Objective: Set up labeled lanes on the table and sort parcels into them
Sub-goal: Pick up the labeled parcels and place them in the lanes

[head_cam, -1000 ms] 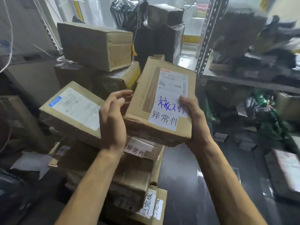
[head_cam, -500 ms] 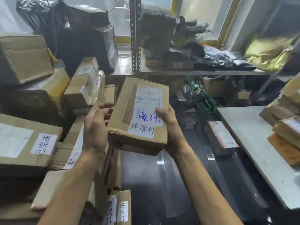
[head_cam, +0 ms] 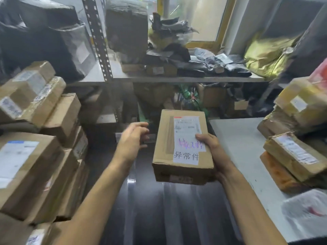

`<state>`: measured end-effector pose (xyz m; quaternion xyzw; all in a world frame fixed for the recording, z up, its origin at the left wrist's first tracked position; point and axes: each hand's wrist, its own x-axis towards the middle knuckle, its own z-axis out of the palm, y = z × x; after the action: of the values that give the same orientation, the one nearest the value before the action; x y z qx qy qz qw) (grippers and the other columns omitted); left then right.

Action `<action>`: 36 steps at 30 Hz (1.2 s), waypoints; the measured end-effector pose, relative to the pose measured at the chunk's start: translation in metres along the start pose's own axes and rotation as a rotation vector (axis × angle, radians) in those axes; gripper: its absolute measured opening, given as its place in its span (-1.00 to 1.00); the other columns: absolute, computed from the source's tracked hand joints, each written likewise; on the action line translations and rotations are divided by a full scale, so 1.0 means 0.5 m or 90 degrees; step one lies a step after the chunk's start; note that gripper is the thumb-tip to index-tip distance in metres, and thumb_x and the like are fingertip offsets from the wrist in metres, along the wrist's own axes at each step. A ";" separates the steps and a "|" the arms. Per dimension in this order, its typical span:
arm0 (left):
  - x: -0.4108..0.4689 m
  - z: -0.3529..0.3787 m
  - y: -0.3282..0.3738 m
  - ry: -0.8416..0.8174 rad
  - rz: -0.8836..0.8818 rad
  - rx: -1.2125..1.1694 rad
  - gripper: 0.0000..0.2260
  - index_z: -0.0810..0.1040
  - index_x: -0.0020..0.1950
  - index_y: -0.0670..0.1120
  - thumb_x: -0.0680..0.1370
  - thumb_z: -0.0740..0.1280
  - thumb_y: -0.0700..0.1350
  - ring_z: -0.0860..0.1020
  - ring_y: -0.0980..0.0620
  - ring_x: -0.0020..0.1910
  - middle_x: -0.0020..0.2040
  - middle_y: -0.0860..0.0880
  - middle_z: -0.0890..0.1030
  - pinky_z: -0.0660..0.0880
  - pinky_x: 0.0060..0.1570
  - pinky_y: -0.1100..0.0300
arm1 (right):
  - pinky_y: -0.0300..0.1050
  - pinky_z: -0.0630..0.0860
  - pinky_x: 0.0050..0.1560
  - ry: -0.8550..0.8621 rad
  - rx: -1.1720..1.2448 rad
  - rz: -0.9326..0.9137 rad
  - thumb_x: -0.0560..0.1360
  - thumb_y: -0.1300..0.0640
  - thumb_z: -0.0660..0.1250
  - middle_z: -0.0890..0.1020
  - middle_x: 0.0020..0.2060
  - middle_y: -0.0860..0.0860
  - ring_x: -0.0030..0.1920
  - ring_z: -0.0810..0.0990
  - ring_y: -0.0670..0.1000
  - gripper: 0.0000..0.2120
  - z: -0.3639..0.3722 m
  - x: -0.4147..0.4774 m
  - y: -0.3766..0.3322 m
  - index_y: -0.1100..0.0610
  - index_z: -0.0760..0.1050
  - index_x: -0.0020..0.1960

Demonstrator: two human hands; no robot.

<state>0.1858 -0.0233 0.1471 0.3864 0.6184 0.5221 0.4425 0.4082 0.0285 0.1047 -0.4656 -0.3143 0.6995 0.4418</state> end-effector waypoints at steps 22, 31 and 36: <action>0.200 0.220 -0.148 -0.122 -0.271 0.104 -0.85 0.47 0.20 0.03 0.68 0.17 -0.05 0.55 0.09 -0.13 0.04 0.00 0.61 0.45 -0.26 0.21 | 0.09 0.55 0.28 0.041 -0.168 0.291 0.53 -0.22 0.33 0.74 0.10 0.13 0.18 0.68 0.16 -0.53 -0.169 0.209 0.008 0.08 0.64 0.25; 0.238 0.241 -0.230 -0.094 -0.225 0.153 -0.82 0.40 0.29 0.01 0.69 0.19 -0.13 0.54 0.23 0.01 0.06 0.15 0.53 0.45 -0.17 0.31 | 0.06 0.65 0.16 0.063 -0.409 0.254 0.69 0.09 0.19 0.77 -0.06 0.02 -0.03 0.76 0.05 -0.77 -0.161 0.285 0.042 0.12 0.53 0.26; 0.253 0.253 -0.274 -0.080 -0.262 0.234 -0.81 0.40 0.23 0.07 0.65 0.17 -0.14 0.55 0.04 0.20 0.23 0.05 0.58 0.48 0.29 -0.01 | -0.27 0.59 -0.29 0.067 -0.478 0.223 0.70 0.11 0.19 0.69 -0.02 -0.08 -0.11 0.74 -0.04 -0.86 -0.148 0.294 0.062 0.02 0.42 0.24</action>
<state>0.2645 0.1128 -0.0142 0.3577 0.7396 0.2755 0.4992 0.4411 0.1516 -0.0041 -0.6758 -0.4405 0.5762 0.1315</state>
